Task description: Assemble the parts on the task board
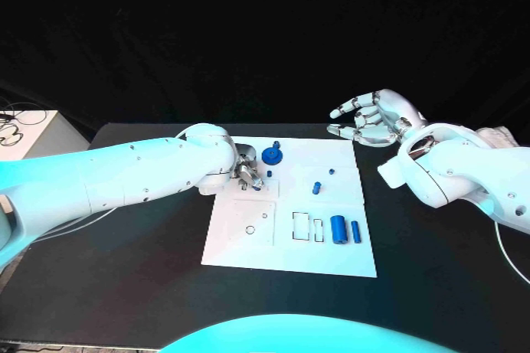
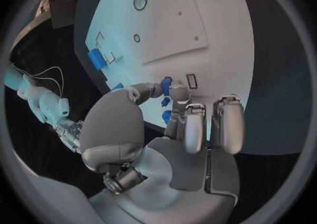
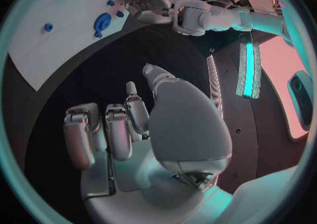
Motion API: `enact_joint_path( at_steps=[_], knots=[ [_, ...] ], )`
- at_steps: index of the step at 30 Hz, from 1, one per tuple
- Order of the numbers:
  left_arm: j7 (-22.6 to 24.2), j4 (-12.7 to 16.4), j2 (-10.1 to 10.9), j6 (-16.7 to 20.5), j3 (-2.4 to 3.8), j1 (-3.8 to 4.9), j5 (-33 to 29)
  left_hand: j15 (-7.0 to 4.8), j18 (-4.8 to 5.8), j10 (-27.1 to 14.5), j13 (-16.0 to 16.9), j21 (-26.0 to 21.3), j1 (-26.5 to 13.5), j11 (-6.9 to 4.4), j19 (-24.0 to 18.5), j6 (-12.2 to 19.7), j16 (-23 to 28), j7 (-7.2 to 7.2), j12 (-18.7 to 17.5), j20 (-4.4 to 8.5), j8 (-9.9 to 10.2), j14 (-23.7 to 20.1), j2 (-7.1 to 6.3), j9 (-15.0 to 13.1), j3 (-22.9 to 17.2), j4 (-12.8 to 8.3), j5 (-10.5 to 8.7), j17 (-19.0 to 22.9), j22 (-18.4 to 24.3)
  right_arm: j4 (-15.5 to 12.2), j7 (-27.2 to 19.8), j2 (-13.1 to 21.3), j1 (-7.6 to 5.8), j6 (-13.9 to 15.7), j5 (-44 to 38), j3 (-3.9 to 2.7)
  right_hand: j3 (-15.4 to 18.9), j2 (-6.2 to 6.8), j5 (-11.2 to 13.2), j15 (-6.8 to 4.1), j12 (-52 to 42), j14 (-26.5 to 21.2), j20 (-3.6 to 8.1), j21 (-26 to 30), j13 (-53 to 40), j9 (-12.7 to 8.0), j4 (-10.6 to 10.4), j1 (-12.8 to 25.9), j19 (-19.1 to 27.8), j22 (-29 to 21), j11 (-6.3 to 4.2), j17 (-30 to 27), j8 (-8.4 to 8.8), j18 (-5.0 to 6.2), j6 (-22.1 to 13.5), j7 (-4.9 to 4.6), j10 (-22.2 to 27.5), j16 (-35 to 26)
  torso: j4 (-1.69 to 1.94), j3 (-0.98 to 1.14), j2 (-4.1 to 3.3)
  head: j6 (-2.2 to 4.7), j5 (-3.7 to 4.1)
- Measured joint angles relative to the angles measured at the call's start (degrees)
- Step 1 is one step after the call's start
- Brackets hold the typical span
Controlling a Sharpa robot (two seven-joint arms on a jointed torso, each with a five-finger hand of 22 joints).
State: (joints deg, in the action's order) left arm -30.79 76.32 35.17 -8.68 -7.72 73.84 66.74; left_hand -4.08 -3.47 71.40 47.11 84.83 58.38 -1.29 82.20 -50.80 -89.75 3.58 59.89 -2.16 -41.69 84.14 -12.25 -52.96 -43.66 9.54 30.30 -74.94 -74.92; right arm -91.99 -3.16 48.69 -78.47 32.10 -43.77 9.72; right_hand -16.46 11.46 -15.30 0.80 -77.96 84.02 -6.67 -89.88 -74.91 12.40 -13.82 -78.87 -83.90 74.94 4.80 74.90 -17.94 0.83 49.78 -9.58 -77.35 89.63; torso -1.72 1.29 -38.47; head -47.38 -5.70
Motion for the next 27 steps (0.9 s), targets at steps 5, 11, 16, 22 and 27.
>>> enact_joint_path(
  at_steps=[5, 11, 16, 22, 27],
  knots=[
    [0.0, -0.6, -0.4, -0.7, -0.03, 0.10, -0.8, 0.00, 0.00, 0.0, 0.0, 0.0, 0.0, 0.01, 0.0, 0.0, 0.0, -0.04, 0.0, 0.00, 0.0, 0.0, 0.02, 0.1, 0.0, 0.0, -0.06, 0.0, 0.0, 0.0, 0.1, 0.0, 0.00, 0.0, 0.0, 0.00, 0.0, 0.00, 0.0, 0.00, 0.0, 0.0, 0.00, 0.0, 0.0, 0.0, 0.0, 0.0, 0.0, 0.0, 0.00, 0.0, 0.00, 0.00, 0.0, 0.00, 0.0, 0.0, 0.00, 0.00, 0.00, -0.07, 0.04],
    [-0.1, -1.0, -0.6, -1.0, -0.06, 0.16, -1.3, 0.00, 0.00, 0.1, 0.0, 0.0, 0.0, 0.08, 0.0, -0.2, 0.0, -0.22, 0.0, 0.00, -0.1, 0.0, 0.02, 0.1, 0.0, 0.0, -0.17, 0.0, 0.0, 0.0, 0.1, 0.0, 0.00, 0.0, 0.0, 0.00, 0.0, 0.00, 0.0, 0.00, 0.0, 0.0, 0.00, 0.0, 0.0, 0.0, 0.0, 0.0, 0.0, 0.0, 0.00, 0.0, 0.00, 0.00, 0.0, 0.00, 0.0, 0.0, 0.00, 0.00, -0.01, -0.16, 0.09],
    [-0.1, -1.0, -0.6, -1.1, -0.08, 0.20, -1.5, 0.00, 0.00, 0.1, 0.0, 0.0, 0.0, 0.08, 0.0, -0.2, 0.0, -0.21, 0.0, 0.00, -0.1, 0.0, 0.02, 0.1, 0.0, 0.0, -0.17, 0.0, 0.0, 0.0, 0.1, 0.0, 0.01, -0.1, 0.0, 0.00, 0.0, 0.00, 0.0, 0.00, 0.0, 0.0, 0.00, 0.0, 0.0, 0.0, 0.0, 0.0, 0.0, 0.0, 0.00, 0.0, 0.00, 0.00, 0.0, 0.00, 0.0, 0.0, 0.03, 0.00, -0.01, -0.23, 0.14],
    [-0.1, -1.1, -0.7, -1.1, -0.12, 0.21, -1.5, 0.00, 0.00, 0.3, 0.0, 0.0, -0.3, -0.15, 0.2, -0.2, 0.0, -0.22, 0.0, 0.22, -0.3, 0.0, 0.31, 0.1, 0.0, 0.0, -0.22, 0.0, 0.0, 0.0, 0.1, -0.1, 0.03, -0.1, 0.0, 0.00, 0.0, 0.00, 0.0, 0.00, 0.0, 0.0, 0.00, 0.0, 0.0, 0.0, 0.0, 0.0, 0.0, 0.0, 0.00, 0.0, 0.00, 0.00, 0.0, 0.00, 0.0, 0.0, 0.06, 0.00, -0.01, -0.24, 0.14],
    [-0.1, -1.1, -0.7, -1.1, -0.14, 0.21, -1.5, -0.20, 0.00, 0.5, -0.2, 0.0, -1.2, -0.34, 0.2, -0.2, 0.0, -0.22, 0.0, 0.21, -0.5, -0.2, 0.67, 0.1, 0.0, 0.0, -0.60, 0.0, 0.0, 0.0, 0.1, -0.1, 0.04, -0.1, 0.0, 0.00, 0.0, 0.00, 0.0, 0.00, 0.0, 0.0, 0.00, 0.0, 0.0, 0.0, 0.0, 0.0, 0.0, 0.0, 0.00, 0.0, -0.01, 0.00, 0.0, 0.00, 0.0, 0.0, 0.05, -0.01, -0.01, -0.24, 0.12]
  ],
)
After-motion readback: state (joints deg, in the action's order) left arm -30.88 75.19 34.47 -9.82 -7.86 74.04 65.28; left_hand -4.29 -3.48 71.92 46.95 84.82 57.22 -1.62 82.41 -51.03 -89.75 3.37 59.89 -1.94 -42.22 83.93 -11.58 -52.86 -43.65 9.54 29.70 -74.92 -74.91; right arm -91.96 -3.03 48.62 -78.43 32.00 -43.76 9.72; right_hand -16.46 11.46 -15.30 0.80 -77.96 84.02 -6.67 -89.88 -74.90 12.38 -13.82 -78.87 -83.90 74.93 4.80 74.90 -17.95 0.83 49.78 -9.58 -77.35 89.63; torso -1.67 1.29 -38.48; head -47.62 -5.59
